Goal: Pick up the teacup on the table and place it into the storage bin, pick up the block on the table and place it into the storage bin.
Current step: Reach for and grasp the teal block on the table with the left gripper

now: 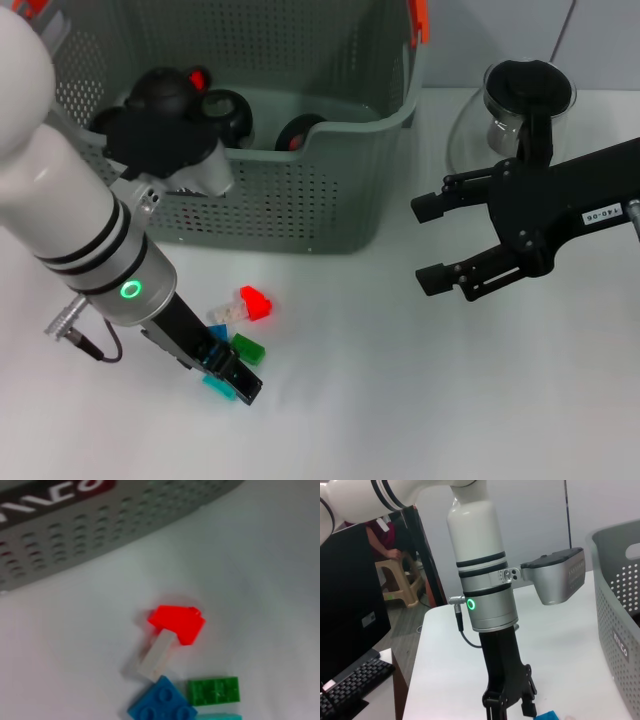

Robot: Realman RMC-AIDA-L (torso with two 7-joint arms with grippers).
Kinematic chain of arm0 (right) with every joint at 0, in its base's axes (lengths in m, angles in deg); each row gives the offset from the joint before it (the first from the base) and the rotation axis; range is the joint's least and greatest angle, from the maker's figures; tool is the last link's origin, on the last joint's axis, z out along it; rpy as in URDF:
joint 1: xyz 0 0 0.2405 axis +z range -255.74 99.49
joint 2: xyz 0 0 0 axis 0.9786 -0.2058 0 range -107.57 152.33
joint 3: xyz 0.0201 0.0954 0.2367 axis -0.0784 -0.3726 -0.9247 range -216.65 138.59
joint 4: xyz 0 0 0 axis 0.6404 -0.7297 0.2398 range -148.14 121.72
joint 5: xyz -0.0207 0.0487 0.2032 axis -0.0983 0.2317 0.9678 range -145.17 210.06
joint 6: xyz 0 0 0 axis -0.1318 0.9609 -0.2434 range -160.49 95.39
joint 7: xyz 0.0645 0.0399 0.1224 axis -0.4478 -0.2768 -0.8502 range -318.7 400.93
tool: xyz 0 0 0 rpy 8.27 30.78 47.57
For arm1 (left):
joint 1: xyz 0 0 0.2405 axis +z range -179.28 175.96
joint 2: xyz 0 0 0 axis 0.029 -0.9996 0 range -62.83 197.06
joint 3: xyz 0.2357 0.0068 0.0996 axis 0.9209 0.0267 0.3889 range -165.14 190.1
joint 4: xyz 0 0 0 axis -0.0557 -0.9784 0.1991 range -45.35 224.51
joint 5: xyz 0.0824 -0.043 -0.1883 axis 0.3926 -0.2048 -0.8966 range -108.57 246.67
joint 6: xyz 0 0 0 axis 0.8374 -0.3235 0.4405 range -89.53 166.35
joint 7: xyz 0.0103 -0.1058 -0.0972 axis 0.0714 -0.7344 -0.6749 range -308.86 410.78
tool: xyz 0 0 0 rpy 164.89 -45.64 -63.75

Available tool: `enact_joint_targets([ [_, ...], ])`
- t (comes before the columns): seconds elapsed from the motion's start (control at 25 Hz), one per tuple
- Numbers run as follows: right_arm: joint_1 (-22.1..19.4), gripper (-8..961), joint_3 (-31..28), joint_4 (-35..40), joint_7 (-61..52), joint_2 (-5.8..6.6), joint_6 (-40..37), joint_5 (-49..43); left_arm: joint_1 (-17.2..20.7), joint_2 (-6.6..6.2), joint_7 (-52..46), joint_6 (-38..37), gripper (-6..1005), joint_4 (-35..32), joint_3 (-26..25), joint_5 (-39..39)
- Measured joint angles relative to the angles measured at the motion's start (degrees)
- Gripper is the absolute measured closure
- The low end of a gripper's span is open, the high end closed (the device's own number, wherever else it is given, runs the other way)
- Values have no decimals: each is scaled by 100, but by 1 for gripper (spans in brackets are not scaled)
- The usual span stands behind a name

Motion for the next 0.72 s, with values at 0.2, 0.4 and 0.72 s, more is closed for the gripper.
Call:
enact_joint_targets([
  [0.2, -4, 13, -11, 0, -4, 9, -3, 6, -22, 2, -41, 21, 94, -59, 140, 10],
  [0.4, -12, 12, -27, 0, 12, 12, -3, 17, -34, 2, -82, 94, 96, -68, 204, 34],
  [0.72, -7, 12, -34, 0, 47, 33, 27, 20, -12, 0, -200, 276, 98, -73, 449, 86],
])
